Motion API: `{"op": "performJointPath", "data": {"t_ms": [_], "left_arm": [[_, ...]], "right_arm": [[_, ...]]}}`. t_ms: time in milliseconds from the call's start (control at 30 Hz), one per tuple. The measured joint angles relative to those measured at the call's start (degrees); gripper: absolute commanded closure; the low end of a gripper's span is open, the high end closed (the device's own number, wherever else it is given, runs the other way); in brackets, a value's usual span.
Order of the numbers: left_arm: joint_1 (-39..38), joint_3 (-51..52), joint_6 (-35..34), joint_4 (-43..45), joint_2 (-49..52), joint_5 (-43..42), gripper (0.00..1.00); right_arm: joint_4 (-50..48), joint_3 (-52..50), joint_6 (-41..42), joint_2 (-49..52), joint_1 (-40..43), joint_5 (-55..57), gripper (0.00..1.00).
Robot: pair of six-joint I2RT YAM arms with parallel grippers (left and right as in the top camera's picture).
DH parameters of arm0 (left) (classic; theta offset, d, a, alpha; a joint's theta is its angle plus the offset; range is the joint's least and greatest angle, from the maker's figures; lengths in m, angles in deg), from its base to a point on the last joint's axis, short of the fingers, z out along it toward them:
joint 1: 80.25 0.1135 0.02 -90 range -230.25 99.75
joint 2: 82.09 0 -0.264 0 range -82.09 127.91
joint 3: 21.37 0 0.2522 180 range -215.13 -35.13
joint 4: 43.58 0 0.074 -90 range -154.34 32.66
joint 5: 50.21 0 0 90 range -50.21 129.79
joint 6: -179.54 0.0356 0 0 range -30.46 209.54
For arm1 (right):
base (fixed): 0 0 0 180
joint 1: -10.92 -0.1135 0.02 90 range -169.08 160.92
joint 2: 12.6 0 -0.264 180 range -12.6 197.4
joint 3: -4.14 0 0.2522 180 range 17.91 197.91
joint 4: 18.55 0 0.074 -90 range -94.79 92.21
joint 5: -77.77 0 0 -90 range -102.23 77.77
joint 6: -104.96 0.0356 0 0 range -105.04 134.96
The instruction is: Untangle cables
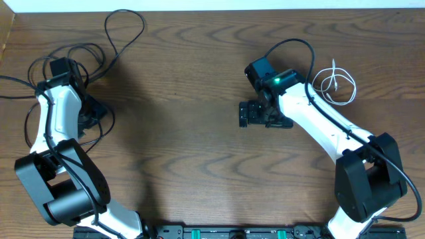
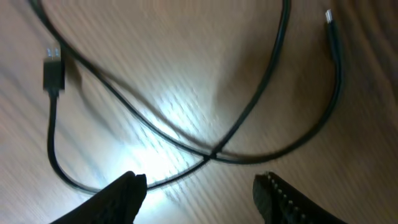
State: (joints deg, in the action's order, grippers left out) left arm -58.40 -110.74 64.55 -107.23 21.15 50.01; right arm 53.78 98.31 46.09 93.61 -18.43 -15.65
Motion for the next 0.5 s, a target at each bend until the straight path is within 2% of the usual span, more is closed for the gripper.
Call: {"op": "performJointPath", "data": {"t_ms": [200,500], "left_arm": [[0.0,2.4,4.5,4.0,0.0,-0.1,0.39],[0.1,3.8,14.6,8.0,2.3,-10.3,0.38]], "right_arm": [[-0.6,0.0,0.0,0.0,-0.3,0.0,0.01],[0.5,0.0,0.0,0.0,-0.3,0.0,0.01]]}}
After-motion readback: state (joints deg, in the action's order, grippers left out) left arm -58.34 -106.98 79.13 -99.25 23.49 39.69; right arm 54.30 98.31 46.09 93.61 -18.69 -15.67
